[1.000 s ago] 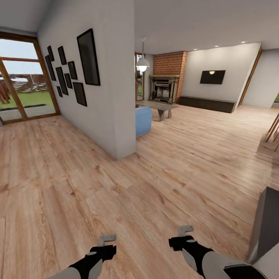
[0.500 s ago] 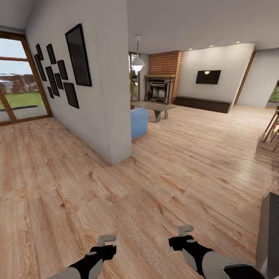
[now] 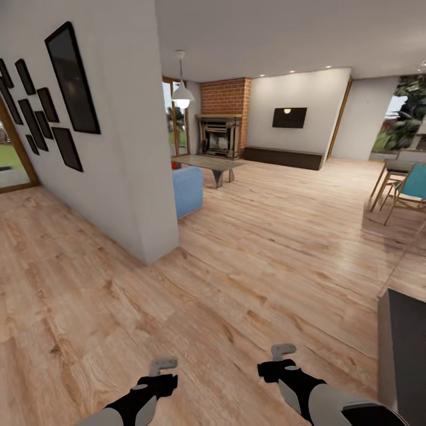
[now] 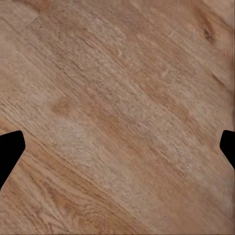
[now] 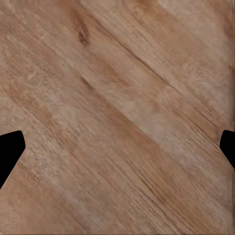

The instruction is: Move the two storage containers from the living room to the garage. In the garage, place one container on the floor and stack the other container on top of it (either order is fine).

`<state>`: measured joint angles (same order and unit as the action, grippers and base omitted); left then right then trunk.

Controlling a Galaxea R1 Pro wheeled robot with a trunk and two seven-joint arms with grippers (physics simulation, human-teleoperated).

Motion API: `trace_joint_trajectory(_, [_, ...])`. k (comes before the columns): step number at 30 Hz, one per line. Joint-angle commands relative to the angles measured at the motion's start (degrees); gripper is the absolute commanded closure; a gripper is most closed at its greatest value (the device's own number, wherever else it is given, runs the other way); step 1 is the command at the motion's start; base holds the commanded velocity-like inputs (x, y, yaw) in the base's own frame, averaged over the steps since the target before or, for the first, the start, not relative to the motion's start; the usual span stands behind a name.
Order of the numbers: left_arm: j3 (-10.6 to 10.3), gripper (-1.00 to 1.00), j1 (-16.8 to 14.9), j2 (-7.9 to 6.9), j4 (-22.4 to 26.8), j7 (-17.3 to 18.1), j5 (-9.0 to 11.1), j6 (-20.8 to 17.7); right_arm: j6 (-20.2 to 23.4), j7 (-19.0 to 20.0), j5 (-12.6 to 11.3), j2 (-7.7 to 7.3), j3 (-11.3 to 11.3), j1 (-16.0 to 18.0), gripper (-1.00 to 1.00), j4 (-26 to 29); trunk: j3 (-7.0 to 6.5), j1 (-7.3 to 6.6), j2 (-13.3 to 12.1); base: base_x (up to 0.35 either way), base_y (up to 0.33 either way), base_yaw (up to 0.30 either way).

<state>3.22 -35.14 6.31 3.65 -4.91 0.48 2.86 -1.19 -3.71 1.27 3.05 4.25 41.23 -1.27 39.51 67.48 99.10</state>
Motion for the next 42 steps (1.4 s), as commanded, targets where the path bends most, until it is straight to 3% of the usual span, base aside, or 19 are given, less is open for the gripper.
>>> trace_joint_trajectory(1, [0.3,-1.0,0.0,0.01,-0.1,-0.1,0.1,0.2,-0.1,-0.2,0.1,0.03,0.4,0.1,-1.0,-0.1,0.05,0.03,0.0,0.345,0.0,-0.219])
trace_joint_trajectory(42, [0.3,-1.0,0.0,0.01,-0.1,-0.1,0.0,0.3,-0.1,-0.3,0.1,0.03,0.4,0.1,-1.0,-0.1,0.05,0.03,0.0,0.345,0.0,-0.161])
